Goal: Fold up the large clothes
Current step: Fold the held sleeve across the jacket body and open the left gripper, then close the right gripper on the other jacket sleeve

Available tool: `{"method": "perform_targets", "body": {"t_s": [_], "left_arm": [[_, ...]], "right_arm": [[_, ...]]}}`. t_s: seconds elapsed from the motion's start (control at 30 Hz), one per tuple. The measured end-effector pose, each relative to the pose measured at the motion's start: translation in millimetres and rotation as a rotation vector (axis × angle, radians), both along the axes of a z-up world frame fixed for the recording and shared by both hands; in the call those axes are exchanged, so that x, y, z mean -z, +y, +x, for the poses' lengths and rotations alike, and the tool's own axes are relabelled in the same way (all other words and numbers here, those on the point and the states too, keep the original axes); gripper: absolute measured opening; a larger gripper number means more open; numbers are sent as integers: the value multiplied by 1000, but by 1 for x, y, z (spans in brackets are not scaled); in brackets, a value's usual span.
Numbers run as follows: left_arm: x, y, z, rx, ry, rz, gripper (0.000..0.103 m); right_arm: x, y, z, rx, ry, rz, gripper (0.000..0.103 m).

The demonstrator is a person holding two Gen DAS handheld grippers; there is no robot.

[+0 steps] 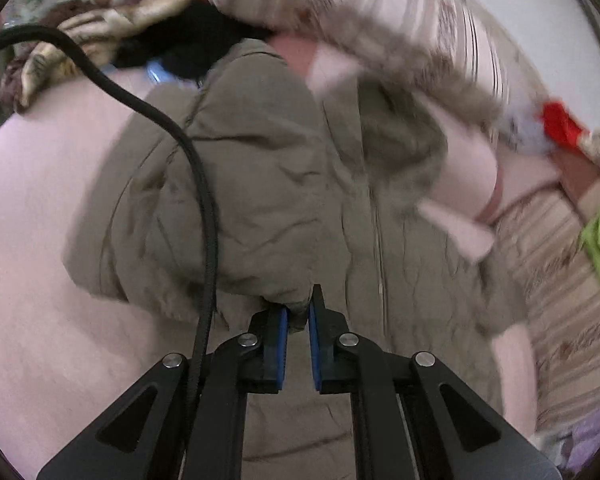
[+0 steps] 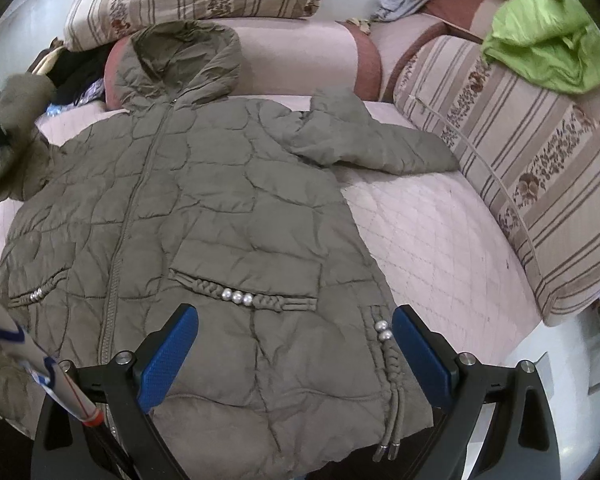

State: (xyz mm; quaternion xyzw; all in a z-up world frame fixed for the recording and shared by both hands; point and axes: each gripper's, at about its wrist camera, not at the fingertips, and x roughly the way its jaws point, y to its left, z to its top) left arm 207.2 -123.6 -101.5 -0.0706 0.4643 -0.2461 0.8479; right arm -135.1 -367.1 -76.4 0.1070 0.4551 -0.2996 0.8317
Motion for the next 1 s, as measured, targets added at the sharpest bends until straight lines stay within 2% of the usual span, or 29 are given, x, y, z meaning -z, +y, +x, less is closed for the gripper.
{"method": "perform_targets", "body": {"t_s": [0.13, 0.2, 0.23, 0.27, 0.33, 0.43, 0.6, 0.7, 0.73, 0.8, 0.93, 1.0], "left_arm": [[43, -36, -20, 35, 51, 129, 11], [50, -39, -30, 51, 70, 139, 11], [50, -38, -36, 60, 75, 127, 17], [48, -34, -42, 67, 79, 114, 29], [38, -24, -56, 65, 68, 81, 46], [26, -7, -78, 53, 5, 96, 51], [21, 14, -97, -7, -149, 295, 57], [30, 22, -92, -48, -205, 382, 57], [34, 30, -90, -45, -174, 413, 57], [41, 39, -84, -64, -156, 404, 57], [44, 61, -79, -96, -116, 319, 57], [40, 70, -78, -116, -119, 292, 57]], "right_arm": [[-1, -10, -2, 3, -9, 34, 99], [-1, -14, 2, -9, -15, 57, 99], [-2, -15, 3, -15, -18, 65, 99], [-2, -17, 6, -24, -23, 76, 99], [-3, -18, 15, -48, -34, 104, 99], [-3, -17, 33, -83, -58, 153, 99], [7, -14, 76, -139, -108, 221, 99], [20, -18, 114, -156, -122, 291, 99], [24, -19, 126, -158, -124, 308, 99], [34, -20, 160, -160, -124, 353, 99], [61, -20, 222, -166, -97, 475, 98], [74, -18, 242, -174, -78, 538, 88]]}}
